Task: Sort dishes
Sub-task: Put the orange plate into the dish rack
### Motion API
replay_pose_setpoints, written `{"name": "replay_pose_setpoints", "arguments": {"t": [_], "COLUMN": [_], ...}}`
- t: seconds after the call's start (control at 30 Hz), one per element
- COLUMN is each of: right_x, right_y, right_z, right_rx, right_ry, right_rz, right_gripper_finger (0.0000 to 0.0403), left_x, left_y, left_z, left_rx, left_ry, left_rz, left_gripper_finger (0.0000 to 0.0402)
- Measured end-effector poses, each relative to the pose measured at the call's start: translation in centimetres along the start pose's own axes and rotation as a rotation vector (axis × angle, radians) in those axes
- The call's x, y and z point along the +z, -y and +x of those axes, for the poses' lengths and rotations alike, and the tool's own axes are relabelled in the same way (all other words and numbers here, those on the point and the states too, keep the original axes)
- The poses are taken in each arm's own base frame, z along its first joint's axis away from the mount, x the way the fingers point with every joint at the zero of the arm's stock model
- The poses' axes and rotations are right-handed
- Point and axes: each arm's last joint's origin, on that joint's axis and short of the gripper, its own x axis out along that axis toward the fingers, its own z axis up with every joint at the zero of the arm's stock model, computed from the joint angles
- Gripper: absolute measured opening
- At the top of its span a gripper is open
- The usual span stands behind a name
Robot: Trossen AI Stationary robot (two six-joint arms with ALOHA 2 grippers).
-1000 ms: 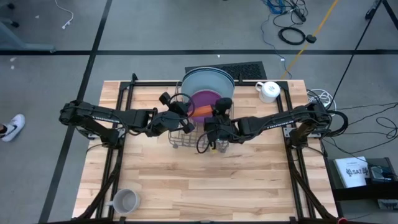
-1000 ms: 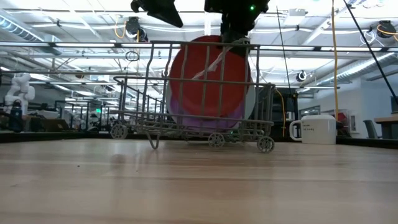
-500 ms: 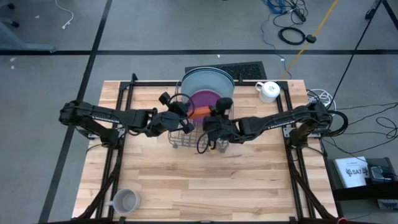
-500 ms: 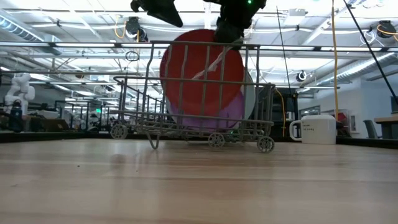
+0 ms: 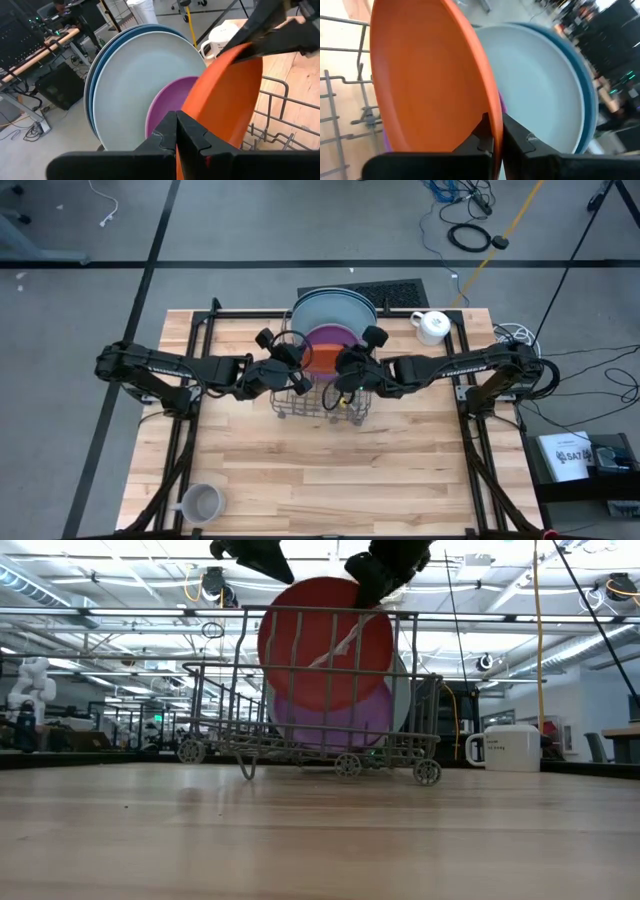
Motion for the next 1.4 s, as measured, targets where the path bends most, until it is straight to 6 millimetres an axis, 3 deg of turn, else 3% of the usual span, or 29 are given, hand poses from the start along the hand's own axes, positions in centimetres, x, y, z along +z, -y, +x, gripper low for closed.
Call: {"name": "replay_pose_setpoints", "arguments": {"t": [0.3, 0.67, 0.97, 1.4], "right_x": [-0.3, -0.8, -1.3, -1.8], "right_y": [3.5, 5.6, 5.7, 3.6], "right_z": [1.1, 3.5, 3.8, 5.9], "right_rx": [0.097, 0.274, 0.290, 0.301], "right_ry": [-0.053, -0.098, -0.141, -0.187], "right_rz": [0.111, 0.147, 0.115, 0.094], "right_gripper_finger": [0.0004, 0.0004, 0.0004, 0.0005], "left_x": [0.0, -0.1, -0.1, -0.1], "left_y": [0.0, 0.0, 0.0, 0.0], "left_z": [0.0, 0.0, 0.0, 0.0], "left_rx": [0.000, 0.000, 0.000, 0.000], "left_ry": [-0.003, -0.006, -0.006, -0.006], "left_rz": [0.004, 0.007, 0.007, 0.007], "left_gripper_finger": [0.0004, 0.0004, 0.0004, 0.0004]}}
